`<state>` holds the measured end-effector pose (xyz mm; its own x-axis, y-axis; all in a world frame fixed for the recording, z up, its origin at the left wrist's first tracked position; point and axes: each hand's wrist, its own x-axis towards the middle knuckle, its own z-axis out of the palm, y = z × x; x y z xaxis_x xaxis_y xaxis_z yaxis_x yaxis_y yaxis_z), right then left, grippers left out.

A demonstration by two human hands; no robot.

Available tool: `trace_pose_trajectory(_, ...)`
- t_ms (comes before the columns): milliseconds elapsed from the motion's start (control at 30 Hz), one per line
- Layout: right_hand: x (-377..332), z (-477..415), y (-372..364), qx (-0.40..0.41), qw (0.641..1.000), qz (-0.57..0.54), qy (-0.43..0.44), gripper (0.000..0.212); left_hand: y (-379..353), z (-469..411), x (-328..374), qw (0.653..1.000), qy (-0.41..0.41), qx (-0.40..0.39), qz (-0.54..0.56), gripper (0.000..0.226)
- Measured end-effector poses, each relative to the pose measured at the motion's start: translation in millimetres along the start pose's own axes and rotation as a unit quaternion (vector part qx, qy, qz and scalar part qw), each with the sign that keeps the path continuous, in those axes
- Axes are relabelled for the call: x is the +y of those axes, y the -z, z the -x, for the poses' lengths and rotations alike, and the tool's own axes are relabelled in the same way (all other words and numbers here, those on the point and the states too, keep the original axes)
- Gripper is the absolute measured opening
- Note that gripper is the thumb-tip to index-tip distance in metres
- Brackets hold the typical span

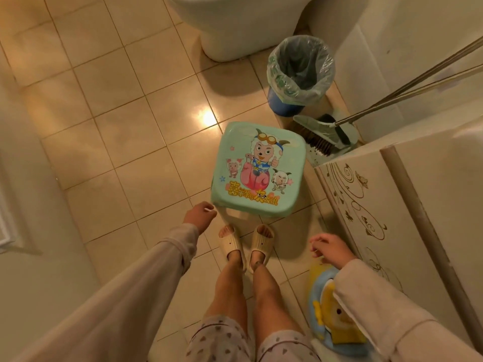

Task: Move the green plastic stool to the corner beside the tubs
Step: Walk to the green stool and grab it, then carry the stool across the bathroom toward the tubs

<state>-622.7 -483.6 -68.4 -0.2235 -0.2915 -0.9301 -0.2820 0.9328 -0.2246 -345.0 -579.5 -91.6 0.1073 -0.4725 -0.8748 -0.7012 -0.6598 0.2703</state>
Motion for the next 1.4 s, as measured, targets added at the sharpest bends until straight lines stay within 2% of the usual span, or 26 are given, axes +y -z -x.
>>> trace_pose_trajectory(100,-23,-60,-4,0.024,0.997,-0.075,0.004,0.03,0,-56,12,0.998,-0.039,0.051,0.012,0.042)
trace_pose_trajectory(200,-41,-121,-11,0.041,0.988,-0.15,0.011,0.054,-8,-110,22,0.99,-0.048,0.115,0.073,0.047)
trace_pose_trajectory(300,-53,-163,-17,0.045,0.972,-0.23,0.014,0.069,-19,-152,32,0.983,-0.035,0.124,0.131,0.052)
trace_pose_trajectory(367,-58,-185,-15,0.035,0.961,-0.275,0.024,0.057,-25,-172,36,0.981,-0.038,0.098,0.161,0.058)
trace_pose_trajectory(467,-64,-197,-13,0.0,0.952,-0.303,0.05,0.026,-27,-188,40,0.981,-0.047,0.05,0.183,0.068)
trace_pose_trajectory(533,-65,-200,-12,-0.011,0.949,-0.31,0.05,0.02,-25,-190,42,0.978,-0.054,0.032,0.201,0.069)
trace_pose_trajectory(600,-65,-198,-9,-0.015,0.948,-0.313,0.045,0.02,-21,-188,44,0.976,-0.062,0.017,0.207,0.061)
trace_pose_trajectory(667,-64,-193,-5,-0.03,0.95,-0.31,0.034,0.024,-14,-181,46,0.973,-0.045,-0.011,0.225,0.055)
trace_pose_trajectory(800,-63,-163,-4,-0.047,0.953,-0.3,0.018,0.046,-2,-153,34,0.97,0.001,-0.034,0.242,0.069)
trace_pose_trajectory(900,-61,-126,-6,-0.047,0.961,-0.272,0.012,0.051,3,-113,13,0.962,-0.011,-0.029,0.27,0.053)
trace_pose_trajectory(1100,-70,-30,7,-0.089,0.969,-0.229,0.014,0.058,30,-5,-27,0.955,-0.003,-0.103,0.279,0.026)
trace_pose_trajectory(1233,-80,25,8,-0.099,0.975,-0.196,0.022,0.059,33,59,-52,0.941,0.019,-0.06,0.332,0.019)
trace_pose_trajectory(1400,-90,62,-4,-0.155,0.974,-0.162,0.009,0.049,29,115,-75,0.911,0.041,0.025,0.41,0.033)
